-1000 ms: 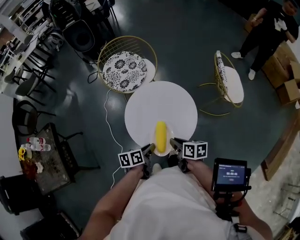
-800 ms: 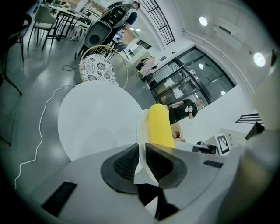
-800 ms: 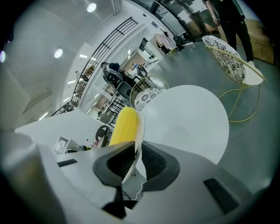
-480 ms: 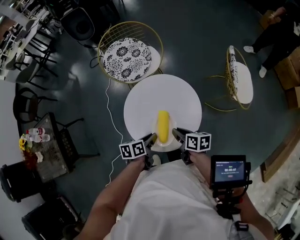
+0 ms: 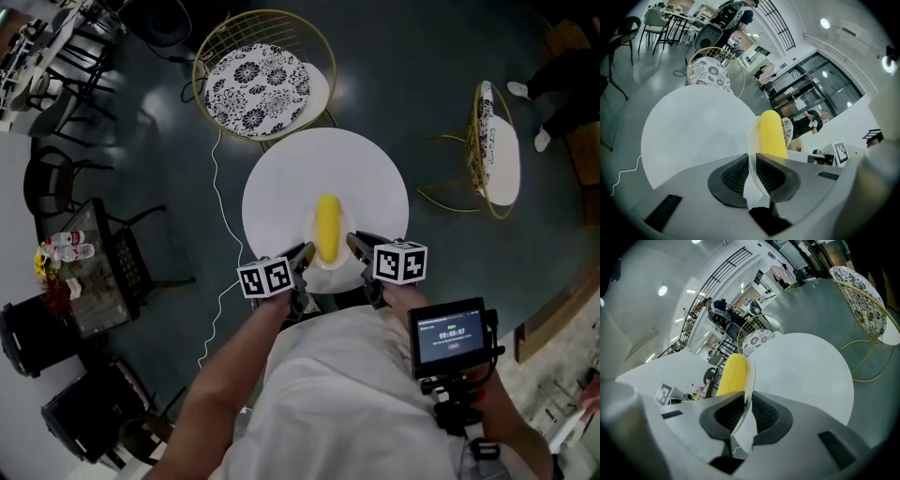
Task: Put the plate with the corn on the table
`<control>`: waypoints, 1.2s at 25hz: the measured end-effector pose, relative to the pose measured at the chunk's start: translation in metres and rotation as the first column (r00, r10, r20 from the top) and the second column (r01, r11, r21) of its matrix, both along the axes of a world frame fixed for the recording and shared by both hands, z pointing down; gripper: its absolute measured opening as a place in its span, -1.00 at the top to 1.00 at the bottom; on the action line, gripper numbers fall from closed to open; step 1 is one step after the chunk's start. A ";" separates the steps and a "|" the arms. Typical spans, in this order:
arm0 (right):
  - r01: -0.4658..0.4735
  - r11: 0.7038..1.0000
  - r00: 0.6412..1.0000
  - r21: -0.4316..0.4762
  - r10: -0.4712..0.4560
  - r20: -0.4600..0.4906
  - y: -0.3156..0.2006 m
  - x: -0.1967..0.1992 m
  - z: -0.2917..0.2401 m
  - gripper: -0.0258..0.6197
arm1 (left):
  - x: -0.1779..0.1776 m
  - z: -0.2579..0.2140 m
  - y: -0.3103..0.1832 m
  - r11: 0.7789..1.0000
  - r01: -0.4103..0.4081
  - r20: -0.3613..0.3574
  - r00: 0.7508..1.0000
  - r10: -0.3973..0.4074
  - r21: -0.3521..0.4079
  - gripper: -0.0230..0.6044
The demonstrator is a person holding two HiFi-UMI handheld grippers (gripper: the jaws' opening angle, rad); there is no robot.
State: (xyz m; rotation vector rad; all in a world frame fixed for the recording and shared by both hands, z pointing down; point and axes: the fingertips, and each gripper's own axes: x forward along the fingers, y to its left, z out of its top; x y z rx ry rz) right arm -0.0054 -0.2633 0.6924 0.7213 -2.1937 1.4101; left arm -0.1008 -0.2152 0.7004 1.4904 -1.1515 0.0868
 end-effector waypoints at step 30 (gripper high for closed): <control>0.047 0.999 0.998 0.016 -0.047 -0.046 -0.077 -0.022 0.078 0.73 | -0.016 0.081 -0.065 0.995 0.083 0.057 0.995 -0.080 -0.049 0.76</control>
